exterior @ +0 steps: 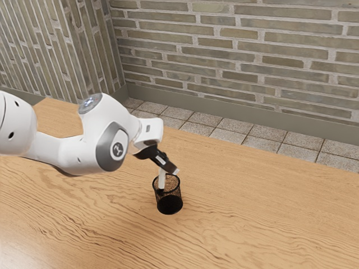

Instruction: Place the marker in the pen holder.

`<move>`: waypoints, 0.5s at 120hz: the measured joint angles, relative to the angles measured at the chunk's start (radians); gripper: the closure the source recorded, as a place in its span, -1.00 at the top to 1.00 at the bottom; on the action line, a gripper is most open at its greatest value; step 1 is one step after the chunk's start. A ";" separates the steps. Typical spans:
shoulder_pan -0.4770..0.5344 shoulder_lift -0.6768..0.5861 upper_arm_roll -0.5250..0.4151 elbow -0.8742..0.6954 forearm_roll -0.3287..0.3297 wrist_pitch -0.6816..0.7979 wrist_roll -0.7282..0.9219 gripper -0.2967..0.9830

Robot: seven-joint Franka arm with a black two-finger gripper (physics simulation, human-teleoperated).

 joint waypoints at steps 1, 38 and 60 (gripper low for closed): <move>-0.002 0.000 0.000 0.000 0.000 0.000 0.001 0.02; -0.037 -0.046 0.007 0.008 0.008 -0.031 0.024 0.42; 0.190 -0.127 0.057 0.647 0.459 -0.734 -0.132 0.48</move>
